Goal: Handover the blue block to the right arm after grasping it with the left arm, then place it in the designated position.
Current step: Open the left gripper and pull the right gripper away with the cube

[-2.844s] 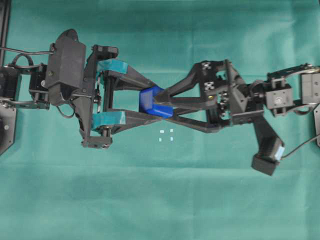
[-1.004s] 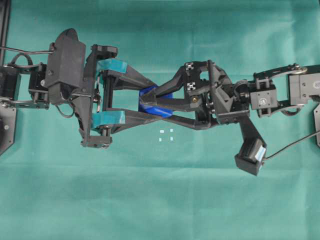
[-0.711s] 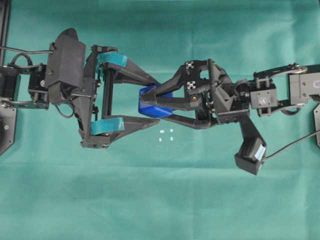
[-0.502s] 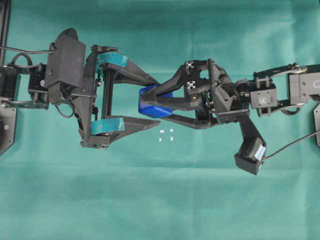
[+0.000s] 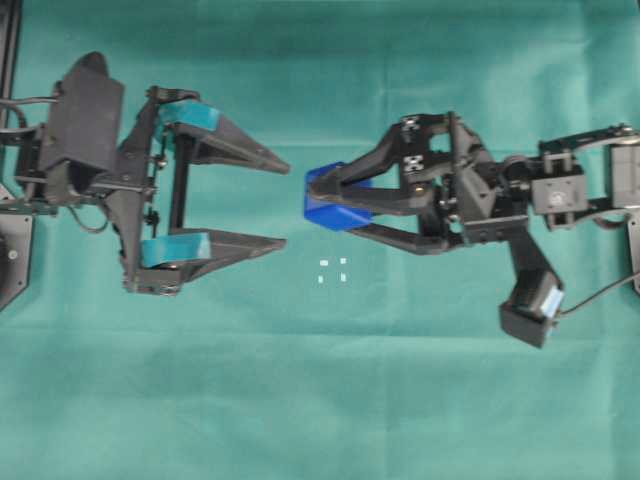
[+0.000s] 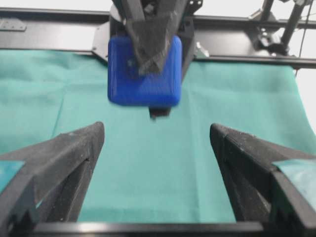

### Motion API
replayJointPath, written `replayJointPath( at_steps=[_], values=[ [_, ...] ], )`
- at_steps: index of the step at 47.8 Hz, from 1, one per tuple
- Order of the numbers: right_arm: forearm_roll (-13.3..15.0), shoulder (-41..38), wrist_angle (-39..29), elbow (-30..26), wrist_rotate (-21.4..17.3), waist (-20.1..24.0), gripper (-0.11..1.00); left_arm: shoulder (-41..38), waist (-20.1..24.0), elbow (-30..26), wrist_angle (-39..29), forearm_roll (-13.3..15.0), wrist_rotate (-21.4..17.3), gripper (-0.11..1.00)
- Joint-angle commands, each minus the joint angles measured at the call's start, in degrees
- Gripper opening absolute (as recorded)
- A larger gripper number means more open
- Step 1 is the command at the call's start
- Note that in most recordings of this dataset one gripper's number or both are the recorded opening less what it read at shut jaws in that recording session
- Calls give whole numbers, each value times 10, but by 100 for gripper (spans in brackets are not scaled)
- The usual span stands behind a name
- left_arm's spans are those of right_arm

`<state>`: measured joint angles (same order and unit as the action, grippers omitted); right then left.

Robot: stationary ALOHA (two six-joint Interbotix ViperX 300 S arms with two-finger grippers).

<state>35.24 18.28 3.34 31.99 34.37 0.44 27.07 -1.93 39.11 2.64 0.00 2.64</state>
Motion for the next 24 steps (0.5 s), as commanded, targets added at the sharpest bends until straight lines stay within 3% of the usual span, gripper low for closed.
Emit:
replayJointPath(
  at_steps=[1,15,24],
  values=[
    [-4,22,-4,0,-11,3,63,20,-2,1,2,0,0,100],
    [-10,29,-13,6,-27,7,63,17,-1,-1,2,0,-1,100],
    [-78,30,-11,5,-113,10,63,17,-1,-1,-1,0,-1,100]
  ],
)
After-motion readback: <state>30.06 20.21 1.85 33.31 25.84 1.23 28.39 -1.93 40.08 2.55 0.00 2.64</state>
